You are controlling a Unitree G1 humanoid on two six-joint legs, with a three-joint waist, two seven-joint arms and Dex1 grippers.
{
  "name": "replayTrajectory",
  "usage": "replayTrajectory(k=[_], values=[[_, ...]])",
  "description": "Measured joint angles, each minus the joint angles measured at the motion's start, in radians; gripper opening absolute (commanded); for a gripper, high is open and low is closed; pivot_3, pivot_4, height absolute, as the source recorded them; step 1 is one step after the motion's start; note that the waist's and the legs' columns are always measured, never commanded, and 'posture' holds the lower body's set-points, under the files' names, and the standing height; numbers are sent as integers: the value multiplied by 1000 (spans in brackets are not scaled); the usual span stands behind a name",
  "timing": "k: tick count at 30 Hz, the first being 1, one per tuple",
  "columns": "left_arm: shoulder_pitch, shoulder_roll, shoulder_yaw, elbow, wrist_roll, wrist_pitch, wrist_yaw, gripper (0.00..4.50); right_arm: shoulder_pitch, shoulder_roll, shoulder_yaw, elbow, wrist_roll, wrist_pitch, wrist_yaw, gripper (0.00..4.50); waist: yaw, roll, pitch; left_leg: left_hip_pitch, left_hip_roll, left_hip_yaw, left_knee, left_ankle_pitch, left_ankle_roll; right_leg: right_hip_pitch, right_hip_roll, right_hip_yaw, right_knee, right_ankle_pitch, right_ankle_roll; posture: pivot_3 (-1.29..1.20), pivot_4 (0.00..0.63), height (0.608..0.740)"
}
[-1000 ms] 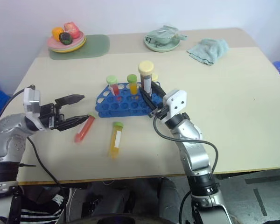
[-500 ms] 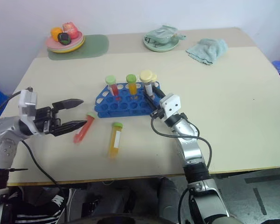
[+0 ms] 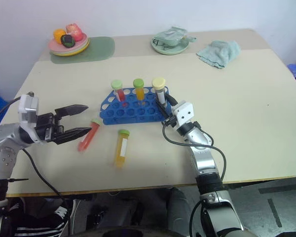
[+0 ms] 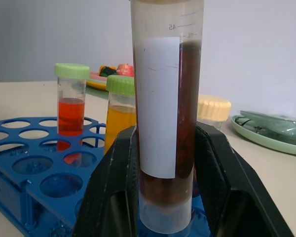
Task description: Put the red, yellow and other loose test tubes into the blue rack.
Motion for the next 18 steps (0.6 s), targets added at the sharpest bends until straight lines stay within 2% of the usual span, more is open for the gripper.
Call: replayTrajectory(k=[18], values=[[0,1,0,1,0,-2,-2,4500,46,11,18,-2,-26,4,-15,1331,1,0,0,0,0,0,0,0,0,0,0,0,0,0,0,0,150,740]])
